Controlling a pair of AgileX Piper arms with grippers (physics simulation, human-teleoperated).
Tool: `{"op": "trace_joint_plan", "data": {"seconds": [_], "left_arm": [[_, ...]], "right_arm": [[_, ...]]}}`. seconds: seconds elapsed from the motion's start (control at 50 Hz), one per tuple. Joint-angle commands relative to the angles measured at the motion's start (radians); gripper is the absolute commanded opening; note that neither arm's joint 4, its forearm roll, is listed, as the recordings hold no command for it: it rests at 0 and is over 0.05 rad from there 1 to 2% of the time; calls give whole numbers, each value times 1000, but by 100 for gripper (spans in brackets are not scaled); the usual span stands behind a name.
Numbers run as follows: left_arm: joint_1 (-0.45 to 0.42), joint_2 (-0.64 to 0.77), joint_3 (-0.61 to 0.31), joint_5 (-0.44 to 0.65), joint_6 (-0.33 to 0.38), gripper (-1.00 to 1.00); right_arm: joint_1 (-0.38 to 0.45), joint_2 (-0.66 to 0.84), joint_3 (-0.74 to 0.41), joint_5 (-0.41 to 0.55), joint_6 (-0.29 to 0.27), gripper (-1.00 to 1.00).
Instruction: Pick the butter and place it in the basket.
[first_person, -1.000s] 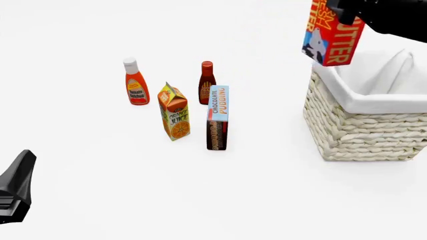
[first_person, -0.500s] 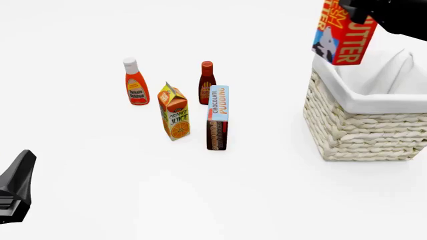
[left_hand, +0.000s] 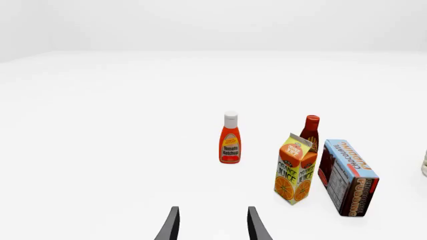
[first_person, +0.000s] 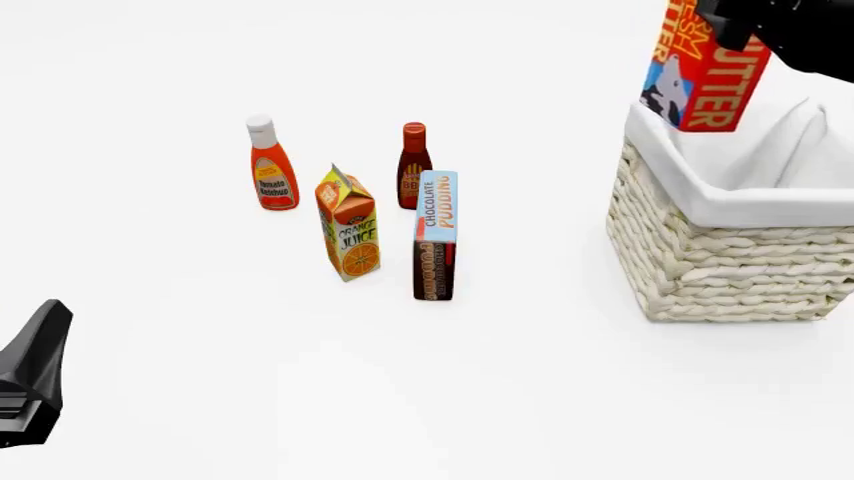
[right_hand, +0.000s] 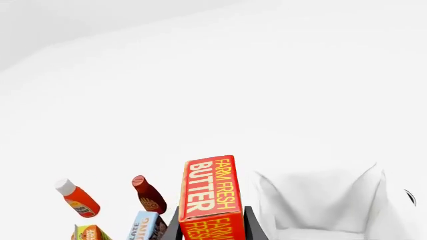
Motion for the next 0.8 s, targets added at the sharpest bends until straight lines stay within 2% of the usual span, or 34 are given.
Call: {"op": "trace_joint_plan", "data": {"seconds": [0.02, 0.8], "left_arm": [[0, 0, 0, 0, 0, 100], [0, 0, 0, 0, 0, 100]], "right_arm": [[-22, -3, -7, -19, 22, -100], [-101, 28, 19, -75, 50, -100]]}}
